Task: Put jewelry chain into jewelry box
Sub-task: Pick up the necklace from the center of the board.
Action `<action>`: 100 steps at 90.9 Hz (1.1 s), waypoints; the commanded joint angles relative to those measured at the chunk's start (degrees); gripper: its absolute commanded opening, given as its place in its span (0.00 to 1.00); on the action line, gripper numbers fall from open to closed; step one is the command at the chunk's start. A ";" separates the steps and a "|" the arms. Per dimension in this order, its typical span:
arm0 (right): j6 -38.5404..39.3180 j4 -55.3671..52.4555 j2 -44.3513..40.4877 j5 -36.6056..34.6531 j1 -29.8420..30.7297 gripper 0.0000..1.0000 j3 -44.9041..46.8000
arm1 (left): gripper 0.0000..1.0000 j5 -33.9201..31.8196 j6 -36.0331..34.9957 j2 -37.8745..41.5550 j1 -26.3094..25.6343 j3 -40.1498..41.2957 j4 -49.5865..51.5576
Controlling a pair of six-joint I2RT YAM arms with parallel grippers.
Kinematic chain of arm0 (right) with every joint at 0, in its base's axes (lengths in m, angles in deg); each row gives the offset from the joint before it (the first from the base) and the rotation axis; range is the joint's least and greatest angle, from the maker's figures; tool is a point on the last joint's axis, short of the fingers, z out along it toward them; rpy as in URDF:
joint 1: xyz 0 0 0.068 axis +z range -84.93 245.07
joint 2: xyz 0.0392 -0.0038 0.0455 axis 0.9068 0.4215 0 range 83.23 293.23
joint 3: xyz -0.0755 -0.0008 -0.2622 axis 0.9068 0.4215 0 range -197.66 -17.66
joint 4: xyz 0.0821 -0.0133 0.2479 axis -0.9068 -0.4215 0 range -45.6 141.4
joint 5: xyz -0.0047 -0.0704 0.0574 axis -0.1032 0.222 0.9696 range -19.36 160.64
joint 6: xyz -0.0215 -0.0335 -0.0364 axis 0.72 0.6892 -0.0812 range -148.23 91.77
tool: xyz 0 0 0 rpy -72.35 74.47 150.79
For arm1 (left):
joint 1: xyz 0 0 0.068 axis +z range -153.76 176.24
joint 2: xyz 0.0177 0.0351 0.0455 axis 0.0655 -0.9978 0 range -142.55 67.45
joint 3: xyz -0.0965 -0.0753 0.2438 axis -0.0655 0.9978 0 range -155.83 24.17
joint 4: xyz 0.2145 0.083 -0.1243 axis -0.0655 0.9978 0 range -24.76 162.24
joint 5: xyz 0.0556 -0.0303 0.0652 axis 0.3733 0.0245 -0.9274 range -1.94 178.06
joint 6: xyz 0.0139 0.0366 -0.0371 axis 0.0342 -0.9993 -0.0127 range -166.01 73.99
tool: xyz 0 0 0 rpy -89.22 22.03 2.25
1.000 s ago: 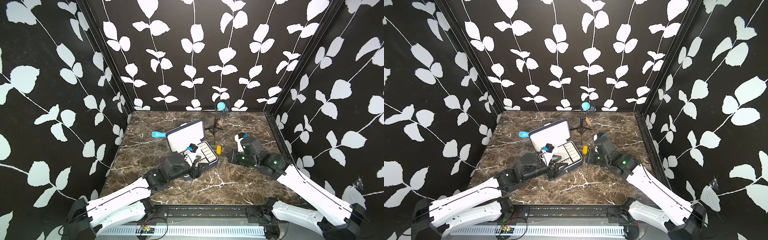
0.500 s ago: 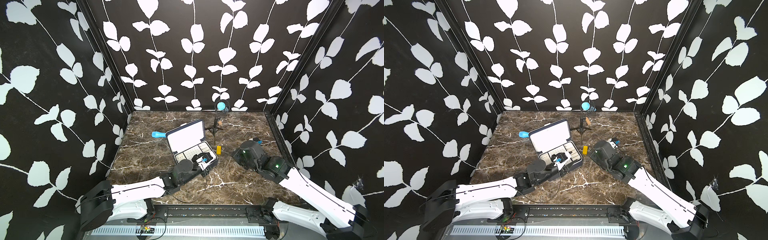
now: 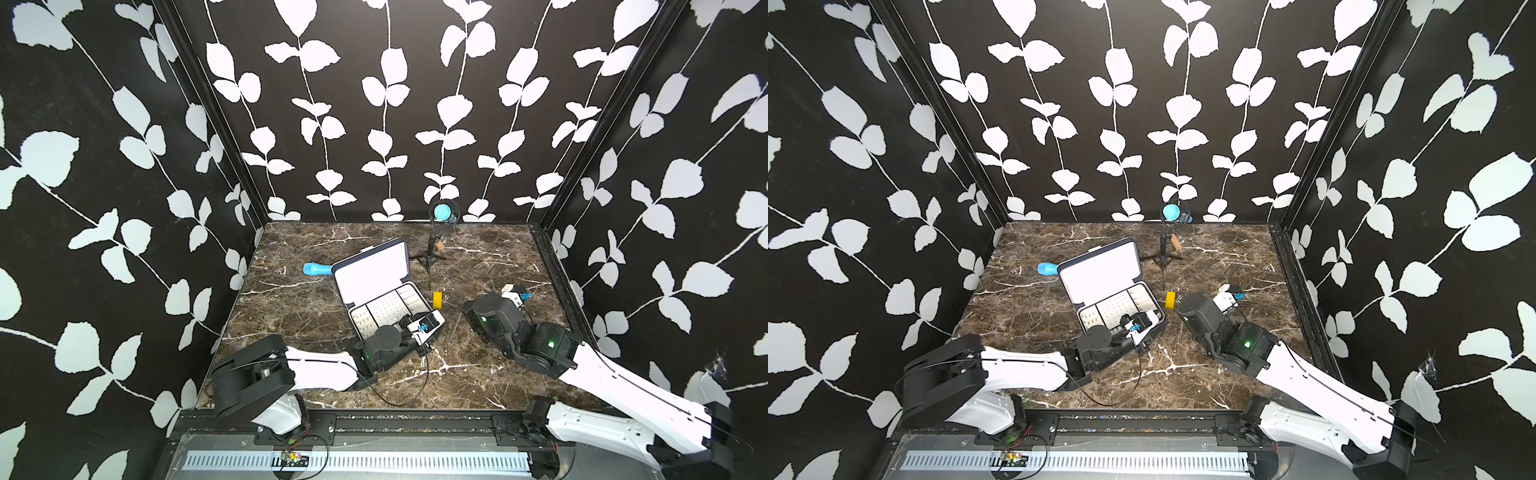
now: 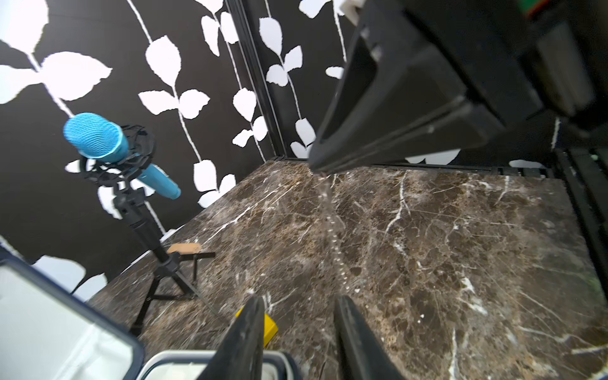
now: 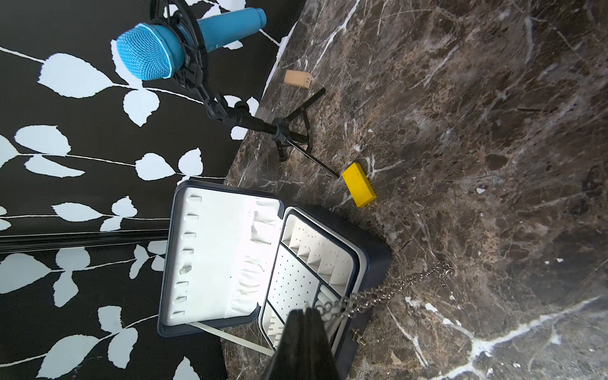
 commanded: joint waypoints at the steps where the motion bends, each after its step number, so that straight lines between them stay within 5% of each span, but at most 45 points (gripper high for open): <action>1: -0.70 2.23 0.19 -2.85 0.70 0.00 -0.22 | 0.38 3.48 1.74 -2.15 -0.65 -2.71 -6.24; 100: 1.39 9.68 -0.76 -1.77 1.32 0.00 3.36 | 0.28 -1.97 0.80 -8.82 -0.62 -8.28 -9.11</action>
